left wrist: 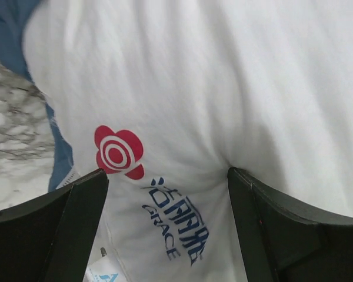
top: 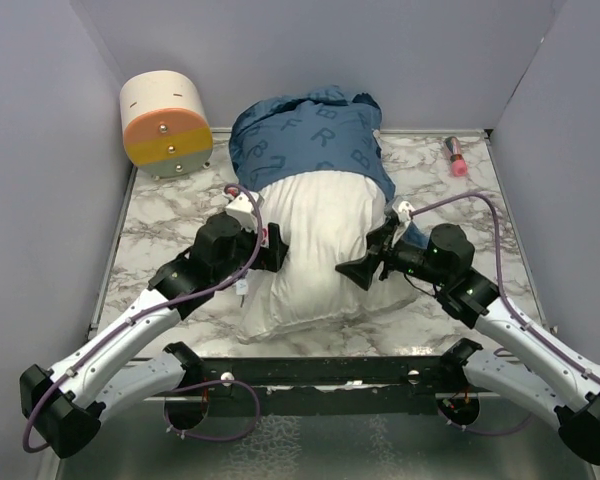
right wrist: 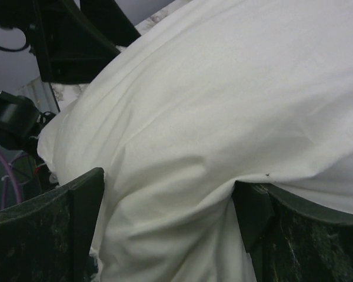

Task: Put the pillow into the pillowcase
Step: Stuff the pillow into the pillowcase.

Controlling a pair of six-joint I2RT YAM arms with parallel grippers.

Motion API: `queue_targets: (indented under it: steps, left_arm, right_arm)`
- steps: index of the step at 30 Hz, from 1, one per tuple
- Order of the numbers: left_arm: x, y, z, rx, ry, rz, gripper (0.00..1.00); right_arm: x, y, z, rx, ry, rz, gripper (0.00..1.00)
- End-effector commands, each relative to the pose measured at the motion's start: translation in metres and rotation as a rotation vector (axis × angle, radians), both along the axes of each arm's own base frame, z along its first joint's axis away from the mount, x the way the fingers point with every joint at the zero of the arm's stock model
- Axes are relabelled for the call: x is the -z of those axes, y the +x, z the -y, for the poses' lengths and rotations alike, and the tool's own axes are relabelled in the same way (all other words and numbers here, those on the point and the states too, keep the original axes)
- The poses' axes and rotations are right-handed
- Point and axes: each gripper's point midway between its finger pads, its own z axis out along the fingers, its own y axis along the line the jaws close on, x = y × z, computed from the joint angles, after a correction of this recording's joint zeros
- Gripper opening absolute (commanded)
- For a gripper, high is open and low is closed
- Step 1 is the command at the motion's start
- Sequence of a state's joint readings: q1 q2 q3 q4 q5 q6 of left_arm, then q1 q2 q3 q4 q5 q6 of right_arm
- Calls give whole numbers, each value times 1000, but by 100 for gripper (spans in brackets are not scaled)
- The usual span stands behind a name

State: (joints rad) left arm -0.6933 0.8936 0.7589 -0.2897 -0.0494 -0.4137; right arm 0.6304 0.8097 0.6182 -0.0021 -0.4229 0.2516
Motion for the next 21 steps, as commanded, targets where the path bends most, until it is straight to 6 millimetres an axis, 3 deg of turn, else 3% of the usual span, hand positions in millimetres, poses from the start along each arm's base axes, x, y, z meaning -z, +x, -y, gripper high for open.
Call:
queue_targets:
  steps: [1,4,8,11,16,21]
  left_arm:
    - [-24,14,-39,-142,155,72,85]
    - [-30,17,-21,-75,85,84,83]
    - [-27,11,26,96,-87,41,76]
    - [-21,5,62,226,-205,-19,68]
    - [-28,5,105,361,-387,-72,63]
    - [-47,9,125,436,-461,-56,66]
  right_arm:
    - [-31,-17,-27,-191,36,126,87]
    - [-54,-21,-39,-229,40,206,88]
    - [-88,-16,-44,-219,38,261,89]
    - [-98,-14,-45,-213,20,253,89]
    - [-92,-20,-39,-208,-6,221,89]
    - [-59,-20,-29,-171,-66,154,89]
